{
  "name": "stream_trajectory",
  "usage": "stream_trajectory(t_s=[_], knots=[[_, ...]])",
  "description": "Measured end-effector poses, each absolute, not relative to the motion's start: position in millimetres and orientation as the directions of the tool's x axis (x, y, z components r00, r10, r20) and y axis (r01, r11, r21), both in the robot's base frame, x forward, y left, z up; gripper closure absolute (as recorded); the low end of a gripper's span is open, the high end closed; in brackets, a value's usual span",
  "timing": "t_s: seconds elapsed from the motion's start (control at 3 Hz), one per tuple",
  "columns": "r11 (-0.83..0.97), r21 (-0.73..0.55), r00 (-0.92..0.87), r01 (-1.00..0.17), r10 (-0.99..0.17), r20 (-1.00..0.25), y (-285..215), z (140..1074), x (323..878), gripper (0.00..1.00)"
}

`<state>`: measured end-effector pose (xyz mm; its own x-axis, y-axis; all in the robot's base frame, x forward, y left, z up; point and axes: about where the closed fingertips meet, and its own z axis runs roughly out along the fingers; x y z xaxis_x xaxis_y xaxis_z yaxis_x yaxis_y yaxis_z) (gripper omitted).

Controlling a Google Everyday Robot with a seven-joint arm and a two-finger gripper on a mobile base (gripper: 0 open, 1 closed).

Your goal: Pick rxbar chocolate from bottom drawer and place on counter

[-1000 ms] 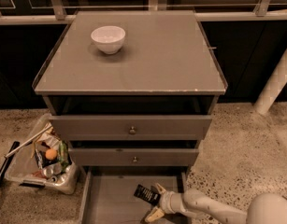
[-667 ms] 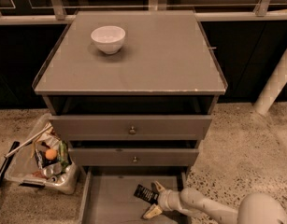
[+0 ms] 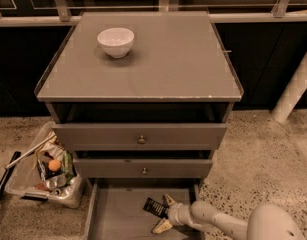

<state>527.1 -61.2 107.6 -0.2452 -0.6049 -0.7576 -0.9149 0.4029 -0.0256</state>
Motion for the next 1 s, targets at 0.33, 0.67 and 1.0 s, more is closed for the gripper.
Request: stream_trajectory(t_s=[0.33, 0.67, 1.0], knots=[[0.403, -0.026, -0.245, -0.915, -0.605, -0.758, -61.2, 107.5, 527.1, 0.19], [0.403, -0.026, -0.245, -0.915, -0.605, -0.758, -61.1, 107.5, 527.1, 0.43], [0.403, -0.026, -0.245, -0.915, -0.605, -0.758, -61.1, 107.5, 527.1, 0.66]])
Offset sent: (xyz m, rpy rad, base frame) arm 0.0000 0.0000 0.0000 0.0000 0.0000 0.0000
